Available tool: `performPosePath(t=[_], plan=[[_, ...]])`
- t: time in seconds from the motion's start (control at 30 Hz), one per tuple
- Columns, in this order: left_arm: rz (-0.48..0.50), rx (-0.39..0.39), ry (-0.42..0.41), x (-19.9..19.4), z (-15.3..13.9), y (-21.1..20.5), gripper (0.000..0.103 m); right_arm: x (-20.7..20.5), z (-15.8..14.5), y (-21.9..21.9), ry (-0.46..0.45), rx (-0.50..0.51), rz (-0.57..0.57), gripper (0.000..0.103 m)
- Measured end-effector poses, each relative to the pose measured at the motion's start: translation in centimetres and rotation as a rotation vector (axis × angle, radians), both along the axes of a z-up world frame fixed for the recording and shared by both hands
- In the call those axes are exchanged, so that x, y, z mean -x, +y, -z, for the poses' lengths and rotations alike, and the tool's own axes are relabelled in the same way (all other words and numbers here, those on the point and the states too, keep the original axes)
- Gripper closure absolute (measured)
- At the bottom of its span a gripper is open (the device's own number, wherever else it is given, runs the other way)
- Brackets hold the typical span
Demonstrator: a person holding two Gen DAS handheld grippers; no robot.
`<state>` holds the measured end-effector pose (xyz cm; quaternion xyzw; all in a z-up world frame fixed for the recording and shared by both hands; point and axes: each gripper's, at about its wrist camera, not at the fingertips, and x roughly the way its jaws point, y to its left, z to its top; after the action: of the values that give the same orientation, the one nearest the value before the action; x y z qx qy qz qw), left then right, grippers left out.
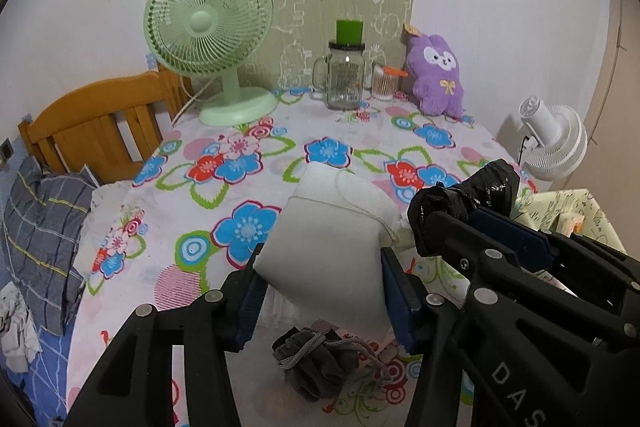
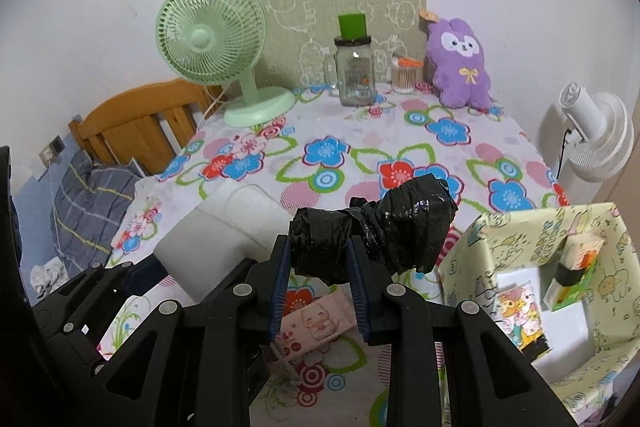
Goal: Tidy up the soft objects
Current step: 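Lift the white cloth with the left gripper while the right lifts the black bundle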
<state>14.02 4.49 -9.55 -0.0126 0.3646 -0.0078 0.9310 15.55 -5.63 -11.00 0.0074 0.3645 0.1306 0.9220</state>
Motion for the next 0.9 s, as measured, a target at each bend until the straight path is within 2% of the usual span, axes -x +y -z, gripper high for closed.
performPosePath(t=[0.5, 0.9], plan=[[-0.002, -0.013, -0.087, 1.7, -3.6, -1.0, 0.048, 1.9, -4.0, -0.9, -0.085, -0.003, -0.010, 0.071], [0.013, -0.013, -0.110, 2.3, -4.6, -3.0, 0.048, 2.7, -5.2, -3.0, -0.114, -0.008, -0.001, 0.071]])
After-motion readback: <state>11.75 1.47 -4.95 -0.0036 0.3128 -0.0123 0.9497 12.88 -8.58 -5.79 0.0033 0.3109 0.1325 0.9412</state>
